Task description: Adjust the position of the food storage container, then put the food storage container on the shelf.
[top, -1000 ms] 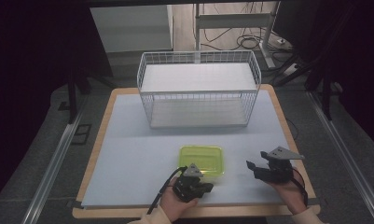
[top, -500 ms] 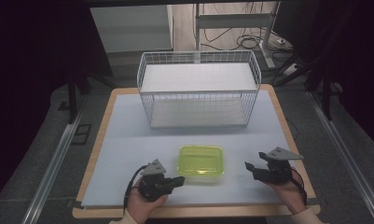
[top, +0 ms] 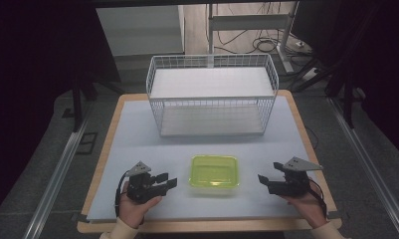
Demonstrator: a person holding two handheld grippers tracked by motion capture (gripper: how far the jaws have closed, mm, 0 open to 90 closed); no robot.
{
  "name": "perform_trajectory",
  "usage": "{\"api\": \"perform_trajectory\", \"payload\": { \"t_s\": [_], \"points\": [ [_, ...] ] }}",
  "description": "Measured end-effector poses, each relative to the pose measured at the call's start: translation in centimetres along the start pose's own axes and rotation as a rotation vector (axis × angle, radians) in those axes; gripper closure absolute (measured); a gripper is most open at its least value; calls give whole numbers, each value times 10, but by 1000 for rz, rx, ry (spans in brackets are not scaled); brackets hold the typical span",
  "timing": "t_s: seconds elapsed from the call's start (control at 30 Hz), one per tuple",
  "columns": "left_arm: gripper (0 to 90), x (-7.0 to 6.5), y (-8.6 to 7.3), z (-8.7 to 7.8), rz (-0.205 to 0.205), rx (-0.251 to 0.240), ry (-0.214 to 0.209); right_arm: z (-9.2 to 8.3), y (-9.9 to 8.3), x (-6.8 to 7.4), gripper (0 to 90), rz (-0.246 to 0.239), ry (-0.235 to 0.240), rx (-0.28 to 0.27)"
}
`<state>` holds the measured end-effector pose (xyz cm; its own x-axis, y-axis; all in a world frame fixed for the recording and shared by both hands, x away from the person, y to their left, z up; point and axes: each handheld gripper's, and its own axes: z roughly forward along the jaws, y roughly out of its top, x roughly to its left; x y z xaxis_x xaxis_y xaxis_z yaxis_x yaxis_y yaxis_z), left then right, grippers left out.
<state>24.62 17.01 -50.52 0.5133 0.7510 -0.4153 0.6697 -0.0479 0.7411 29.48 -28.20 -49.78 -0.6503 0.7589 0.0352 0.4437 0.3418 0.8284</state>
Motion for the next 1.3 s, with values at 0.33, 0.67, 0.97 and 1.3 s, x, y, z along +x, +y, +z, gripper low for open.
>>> {"api": "perform_trajectory", "payload": {
  "t_s": [0.33,0.67,0.97,1.3],
  "points": [
    [353,7,4,3,-46,49,-71,-3,8,0,214,106,58,2],
    [401,14,13,21,-115,101,-145,-5,8,4,274,232,188,29],
    [434,17,20,34,-139,117,-184,2,10,6,318,326,269,41],
    [495,17,28,44,-138,111,-192,23,16,3,438,409,358,59]
  ]
}}
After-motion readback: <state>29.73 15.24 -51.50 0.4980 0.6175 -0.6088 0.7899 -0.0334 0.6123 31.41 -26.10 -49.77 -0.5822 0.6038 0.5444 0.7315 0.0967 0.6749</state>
